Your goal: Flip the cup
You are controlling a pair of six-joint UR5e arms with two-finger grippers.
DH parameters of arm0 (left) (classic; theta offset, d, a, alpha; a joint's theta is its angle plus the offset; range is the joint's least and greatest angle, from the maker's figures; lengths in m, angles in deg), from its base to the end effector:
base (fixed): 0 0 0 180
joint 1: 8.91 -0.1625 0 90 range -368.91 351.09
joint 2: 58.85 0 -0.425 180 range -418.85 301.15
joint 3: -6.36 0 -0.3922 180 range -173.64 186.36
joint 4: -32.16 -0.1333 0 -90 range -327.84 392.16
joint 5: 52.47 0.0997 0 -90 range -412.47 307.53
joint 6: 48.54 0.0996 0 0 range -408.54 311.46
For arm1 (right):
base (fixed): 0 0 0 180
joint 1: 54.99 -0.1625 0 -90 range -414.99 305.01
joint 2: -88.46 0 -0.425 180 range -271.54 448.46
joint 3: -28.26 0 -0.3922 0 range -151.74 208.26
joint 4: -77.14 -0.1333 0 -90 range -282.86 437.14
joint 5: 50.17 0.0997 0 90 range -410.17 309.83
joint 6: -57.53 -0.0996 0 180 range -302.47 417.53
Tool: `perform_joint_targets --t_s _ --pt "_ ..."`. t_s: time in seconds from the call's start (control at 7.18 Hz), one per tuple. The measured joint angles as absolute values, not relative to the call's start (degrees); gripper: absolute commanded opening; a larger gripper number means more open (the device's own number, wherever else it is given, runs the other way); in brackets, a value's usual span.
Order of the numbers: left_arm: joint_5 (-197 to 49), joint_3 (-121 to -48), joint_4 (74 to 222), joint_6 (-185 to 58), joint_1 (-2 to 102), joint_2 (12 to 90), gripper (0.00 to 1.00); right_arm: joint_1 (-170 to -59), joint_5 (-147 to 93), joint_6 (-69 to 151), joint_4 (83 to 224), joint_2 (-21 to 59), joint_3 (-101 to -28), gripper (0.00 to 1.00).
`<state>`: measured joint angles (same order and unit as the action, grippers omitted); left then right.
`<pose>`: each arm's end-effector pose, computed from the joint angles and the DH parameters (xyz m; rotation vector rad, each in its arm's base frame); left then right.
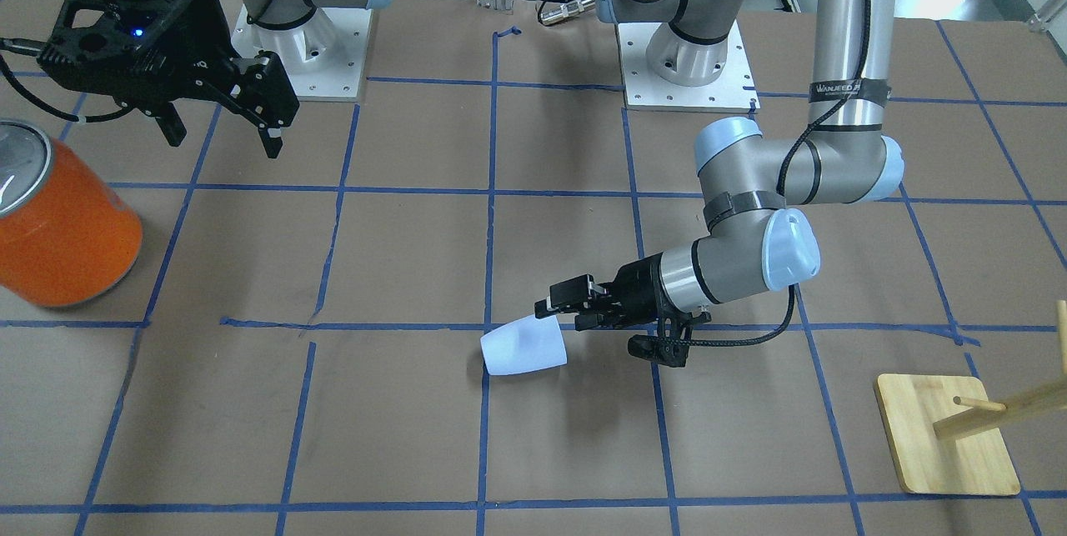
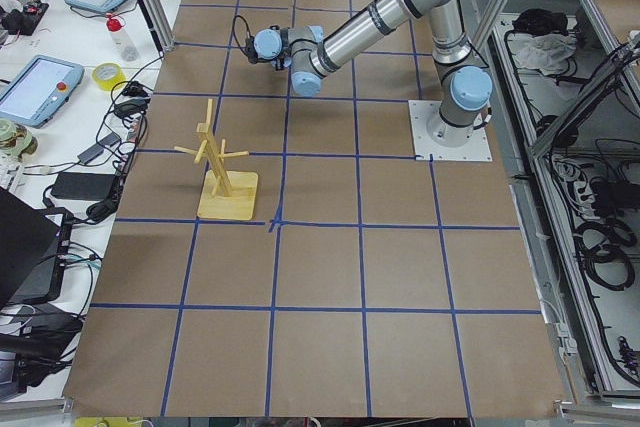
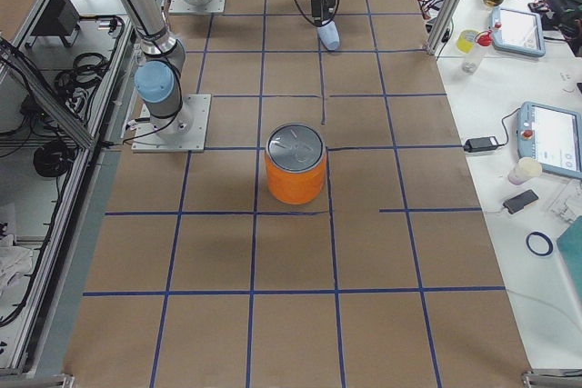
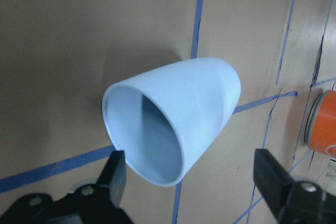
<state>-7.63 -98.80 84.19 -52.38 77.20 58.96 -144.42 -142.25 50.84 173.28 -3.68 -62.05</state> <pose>-0.1642 -0.5910 0.1924 0.2011 -2.3433 -0.1022 0.1248 -0.4899 0.5150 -0.2005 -3.0987 0.2190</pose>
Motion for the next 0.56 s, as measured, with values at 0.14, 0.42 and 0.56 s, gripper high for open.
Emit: perform_joint_targets --t_s 0.14,0.42,0.56 --pt "-7.62 -98.51 83.71 -54.99 77.37 59.34 0.87 -144.0 -142.33 50.91 173.15 -3.71 -62.07 1.0" --pt "-8.01 -98.39 83.36 -58.61 77.93 60.17 0.87 -143.64 -142.35 50.99 173.08 -3.67 -62.13 1.0" --pt "-8.4 -98.32 83.24 -60.05 78.53 60.33 0.87 -143.62 -142.31 51.02 173.17 -3.63 -62.07 1.0"
